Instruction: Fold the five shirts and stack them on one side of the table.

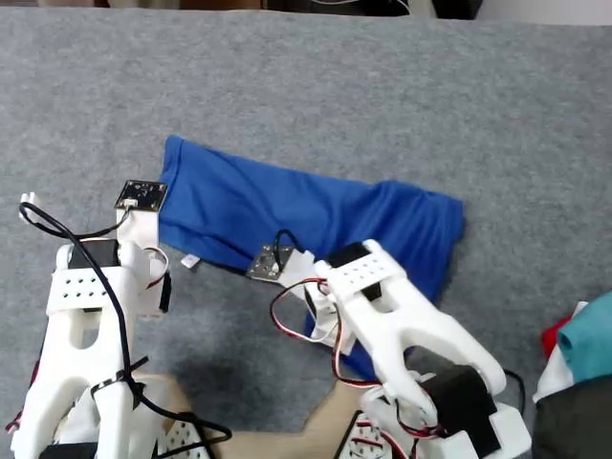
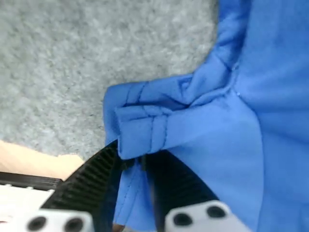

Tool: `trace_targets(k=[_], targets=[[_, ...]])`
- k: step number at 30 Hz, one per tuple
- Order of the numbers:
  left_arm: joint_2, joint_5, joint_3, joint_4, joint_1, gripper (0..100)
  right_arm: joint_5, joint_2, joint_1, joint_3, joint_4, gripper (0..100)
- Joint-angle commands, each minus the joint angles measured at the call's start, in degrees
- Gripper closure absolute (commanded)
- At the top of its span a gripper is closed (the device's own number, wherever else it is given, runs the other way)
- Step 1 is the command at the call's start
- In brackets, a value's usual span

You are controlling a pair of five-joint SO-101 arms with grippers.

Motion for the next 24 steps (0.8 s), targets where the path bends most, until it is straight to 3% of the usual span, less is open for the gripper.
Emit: trace_targets(k=[1, 10, 19, 24], targets=[[-1.3, -0.2, -0.6, 0.3, -0.3, 98, 0.0, 1.8, 0.4, 0.4, 0.8, 99.4], [-1.3, -0.2, -0.5, 0.3, -0.4, 98, -0.3, -1.6, 1.0, 0.2, 0.8, 99.4], [-1.3, -0.2, -0.3, 0.4, 0.1, 98, 0.1, -5.8, 15.3, -11.6, 7.6, 99.4], [-1.3, -0.2, -0.4, 0.4, 0.1, 98, 0.1, -5.8, 19.4, -19.7, 10.5, 99.4]])
